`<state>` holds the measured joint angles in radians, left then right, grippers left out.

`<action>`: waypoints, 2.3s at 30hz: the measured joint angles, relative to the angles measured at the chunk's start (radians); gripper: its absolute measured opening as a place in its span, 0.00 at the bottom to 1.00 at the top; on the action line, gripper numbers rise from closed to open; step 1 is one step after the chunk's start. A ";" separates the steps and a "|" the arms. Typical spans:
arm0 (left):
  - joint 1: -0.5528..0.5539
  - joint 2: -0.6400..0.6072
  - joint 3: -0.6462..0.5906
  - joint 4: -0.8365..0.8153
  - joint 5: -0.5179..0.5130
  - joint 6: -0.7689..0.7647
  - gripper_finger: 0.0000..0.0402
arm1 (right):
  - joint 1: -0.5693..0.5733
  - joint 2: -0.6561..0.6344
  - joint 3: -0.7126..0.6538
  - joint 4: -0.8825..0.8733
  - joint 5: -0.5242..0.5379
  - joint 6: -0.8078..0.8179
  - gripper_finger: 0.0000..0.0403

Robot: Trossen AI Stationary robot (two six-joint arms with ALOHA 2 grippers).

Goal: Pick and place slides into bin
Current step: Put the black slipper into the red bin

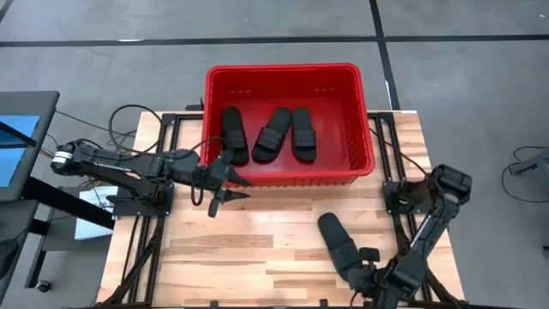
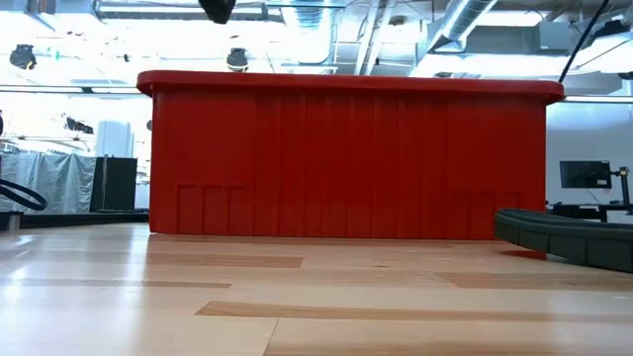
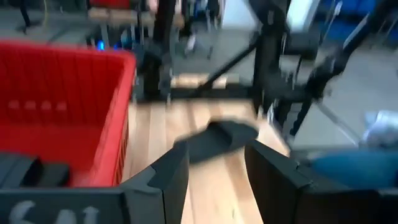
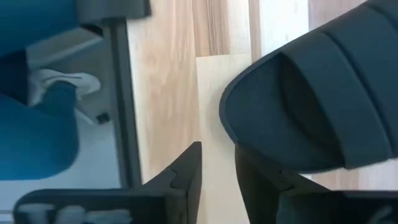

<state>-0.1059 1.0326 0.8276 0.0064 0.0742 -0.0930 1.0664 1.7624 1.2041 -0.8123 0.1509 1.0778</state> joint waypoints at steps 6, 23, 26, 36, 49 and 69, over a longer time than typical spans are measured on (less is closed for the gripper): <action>0.000 0.000 0.000 0.070 -0.211 -0.084 0.37 | -0.016 0.035 0.000 0.007 -0.010 -0.061 0.28; 0.070 0.001 0.047 -0.241 -0.462 -0.183 0.37 | -0.035 0.032 0.000 0.006 -0.021 -0.110 0.33; 0.078 0.002 0.048 -0.298 -0.440 -0.200 0.37 | -0.035 0.031 0.000 0.006 -0.022 -0.110 0.33; 0.078 0.002 0.049 -0.302 -0.442 -0.206 0.37 | -0.035 0.031 0.000 0.006 -0.023 -0.109 0.33; 0.077 0.002 0.049 -0.302 -0.443 -0.207 0.37 | -0.038 0.077 0.001 0.006 -0.022 -0.158 0.33; 0.077 0.002 0.049 -0.304 -0.423 -0.221 0.37 | -0.065 0.220 0.011 -0.007 0.014 -0.215 0.21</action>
<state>-0.0284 1.0344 0.8764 -0.2974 -0.3484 -0.3142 1.0016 1.9820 1.2152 -0.8192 0.1654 0.8625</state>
